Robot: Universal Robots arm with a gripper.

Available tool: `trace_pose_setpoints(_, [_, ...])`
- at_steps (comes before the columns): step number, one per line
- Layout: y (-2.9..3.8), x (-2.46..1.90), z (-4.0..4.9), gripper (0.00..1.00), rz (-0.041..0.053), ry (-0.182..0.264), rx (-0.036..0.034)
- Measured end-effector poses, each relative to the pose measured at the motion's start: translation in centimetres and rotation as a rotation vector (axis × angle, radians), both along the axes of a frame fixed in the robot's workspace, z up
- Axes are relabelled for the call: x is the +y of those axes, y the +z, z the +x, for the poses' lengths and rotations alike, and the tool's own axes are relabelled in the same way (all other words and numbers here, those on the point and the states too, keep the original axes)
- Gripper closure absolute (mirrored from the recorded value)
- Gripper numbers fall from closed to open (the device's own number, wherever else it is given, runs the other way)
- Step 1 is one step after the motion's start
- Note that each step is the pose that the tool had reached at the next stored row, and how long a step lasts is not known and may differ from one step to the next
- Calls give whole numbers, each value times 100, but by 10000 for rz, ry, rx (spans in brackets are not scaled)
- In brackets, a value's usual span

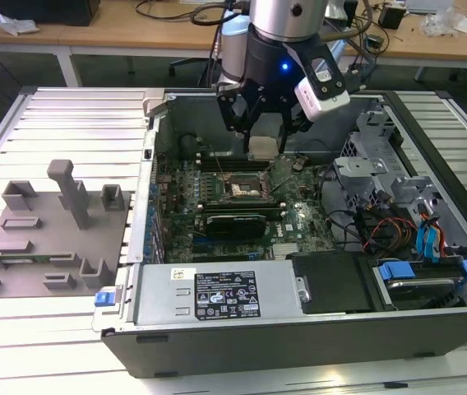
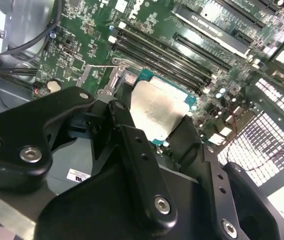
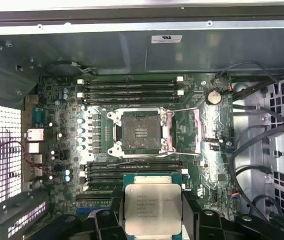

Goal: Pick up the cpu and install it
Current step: 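Pick up the cpu and move it towards the insertion slot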

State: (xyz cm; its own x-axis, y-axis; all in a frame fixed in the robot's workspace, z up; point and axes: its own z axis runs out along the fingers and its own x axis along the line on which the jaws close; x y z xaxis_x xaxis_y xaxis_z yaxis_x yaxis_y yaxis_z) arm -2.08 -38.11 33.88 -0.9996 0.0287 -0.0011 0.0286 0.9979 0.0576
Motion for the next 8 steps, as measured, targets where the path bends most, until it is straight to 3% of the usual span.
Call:
trace_pose_setpoints(6, [-81, 41, 0, 45, 0, 0, 0])
trace_pose_setpoints(8, [-140, 62, 0, 45, -1, 0, 1])
